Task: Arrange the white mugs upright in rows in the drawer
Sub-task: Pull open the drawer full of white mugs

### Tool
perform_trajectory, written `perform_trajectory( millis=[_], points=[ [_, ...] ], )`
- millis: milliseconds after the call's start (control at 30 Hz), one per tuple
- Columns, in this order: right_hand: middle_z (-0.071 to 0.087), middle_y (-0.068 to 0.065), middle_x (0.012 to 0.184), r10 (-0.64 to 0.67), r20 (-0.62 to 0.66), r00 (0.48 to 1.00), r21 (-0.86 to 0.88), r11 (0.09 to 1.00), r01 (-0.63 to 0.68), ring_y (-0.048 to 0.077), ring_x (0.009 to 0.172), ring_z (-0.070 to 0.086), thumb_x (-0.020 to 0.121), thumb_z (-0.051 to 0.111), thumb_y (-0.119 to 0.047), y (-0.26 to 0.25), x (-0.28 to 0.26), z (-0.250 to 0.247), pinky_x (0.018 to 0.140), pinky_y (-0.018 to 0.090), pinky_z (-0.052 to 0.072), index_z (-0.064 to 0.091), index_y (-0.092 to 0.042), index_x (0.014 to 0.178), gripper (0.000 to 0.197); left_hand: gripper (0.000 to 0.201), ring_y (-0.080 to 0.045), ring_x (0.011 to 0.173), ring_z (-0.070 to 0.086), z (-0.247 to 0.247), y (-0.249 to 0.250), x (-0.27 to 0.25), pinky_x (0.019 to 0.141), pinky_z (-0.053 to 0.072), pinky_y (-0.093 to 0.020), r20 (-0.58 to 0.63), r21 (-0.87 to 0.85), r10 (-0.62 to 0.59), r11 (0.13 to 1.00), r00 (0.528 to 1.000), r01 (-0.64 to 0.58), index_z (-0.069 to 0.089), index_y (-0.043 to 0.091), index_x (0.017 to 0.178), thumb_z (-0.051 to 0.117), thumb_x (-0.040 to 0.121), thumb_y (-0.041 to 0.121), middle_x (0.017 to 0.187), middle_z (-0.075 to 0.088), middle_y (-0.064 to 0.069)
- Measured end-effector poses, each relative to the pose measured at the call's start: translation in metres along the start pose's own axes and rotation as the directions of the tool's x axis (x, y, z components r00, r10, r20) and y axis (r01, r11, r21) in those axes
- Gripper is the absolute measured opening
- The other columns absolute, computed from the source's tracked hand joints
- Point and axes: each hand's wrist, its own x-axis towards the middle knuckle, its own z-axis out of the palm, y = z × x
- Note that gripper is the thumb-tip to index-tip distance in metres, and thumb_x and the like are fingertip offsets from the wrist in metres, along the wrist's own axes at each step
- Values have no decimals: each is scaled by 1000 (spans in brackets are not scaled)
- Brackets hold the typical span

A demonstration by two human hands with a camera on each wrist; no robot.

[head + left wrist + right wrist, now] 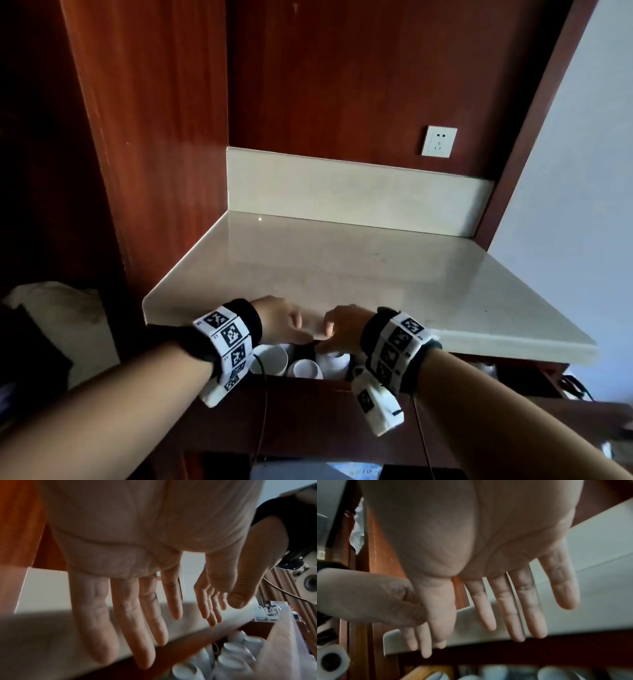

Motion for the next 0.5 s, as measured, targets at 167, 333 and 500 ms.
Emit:
perform_trajectory(
  millis=[167,333,500],
  points=[
    [66,12,115,63,135,989,7,998,-65,28,109,60,90,40,-63,7,-6,53,89,33,43,65,-10,109,61,63,-17,99,60,53,-1,-11,80,43,-30,292,197,-86,980,953,28,67,23,103,42,79,75,105,65,4],
    [59,16,126,172,209,963,175,962,-210,31,117,55,97,30,-55,12,-12,77,95,35,42,58,-4,121,64,60,-20,99,62,70,1,-19,88,48,-35,175,196,-95,979,980,60,68,17,101,42,86,69,110,64,-4],
    [61,17,122,124,172,977,171,973,-154,30,113,57,98,28,-51,9,-27,84,88,33,42,58,-3,119,61,58,-22,90,62,68,15,-38,76,43,-30,176,207,-140,973,974,103,68,15,100,45,87,66,105,64,-8]
  ],
)
